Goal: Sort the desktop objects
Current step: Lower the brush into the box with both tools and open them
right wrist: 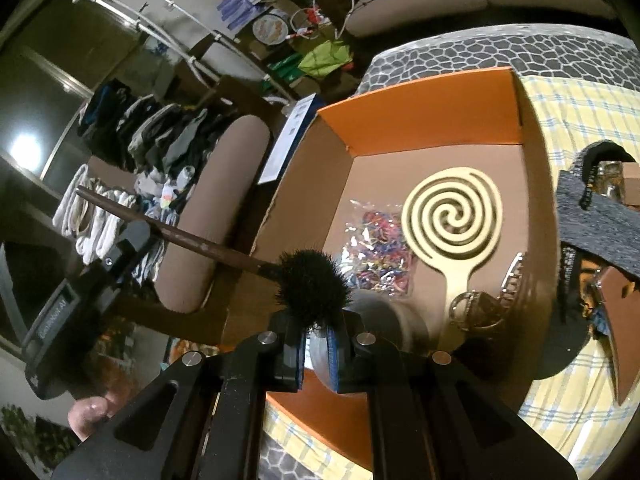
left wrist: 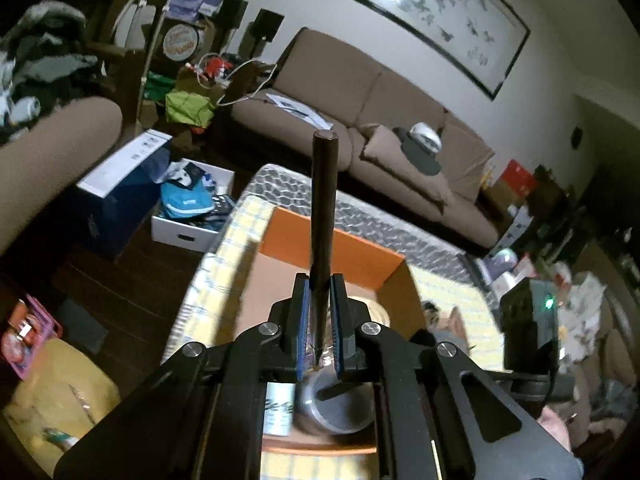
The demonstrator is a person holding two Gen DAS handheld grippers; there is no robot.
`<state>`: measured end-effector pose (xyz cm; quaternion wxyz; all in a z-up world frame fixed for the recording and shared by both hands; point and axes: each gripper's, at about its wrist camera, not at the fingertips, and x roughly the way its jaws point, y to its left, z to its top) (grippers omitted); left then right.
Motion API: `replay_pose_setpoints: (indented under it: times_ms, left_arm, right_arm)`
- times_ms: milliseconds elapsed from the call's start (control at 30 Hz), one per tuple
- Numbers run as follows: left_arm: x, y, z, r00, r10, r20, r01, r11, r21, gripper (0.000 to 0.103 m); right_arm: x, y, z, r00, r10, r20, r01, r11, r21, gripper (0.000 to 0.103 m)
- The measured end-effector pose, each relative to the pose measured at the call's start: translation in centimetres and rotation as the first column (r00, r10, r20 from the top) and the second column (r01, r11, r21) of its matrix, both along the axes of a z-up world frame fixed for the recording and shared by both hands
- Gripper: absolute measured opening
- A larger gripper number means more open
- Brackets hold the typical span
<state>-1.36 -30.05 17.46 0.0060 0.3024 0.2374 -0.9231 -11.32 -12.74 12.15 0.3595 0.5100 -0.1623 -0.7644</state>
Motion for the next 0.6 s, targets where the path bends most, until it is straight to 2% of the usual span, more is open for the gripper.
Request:
replay_pose_setpoints:
  times_ms: [300, 600]
  left_arm:
    - [0.5, 1.3, 1.1, 0.997, -0.020, 0.071, 0.032, 0.984, -0.176, 0.009]
    - [-0.7, 2.4, -1.3, 0.973, -0.083, 0.216, 0.132, 0.965, -0.225, 0.009]
  right_arm:
    - [0.8, -2.6, -0.3, 0.998, 0.059, -0.004, -0.059, 0.998, 0.002, 0.008]
    - [0.9, -6.5, -2.4, 0.993, 0.112, 0.042, -0.114, 0.992, 0.046, 0.008]
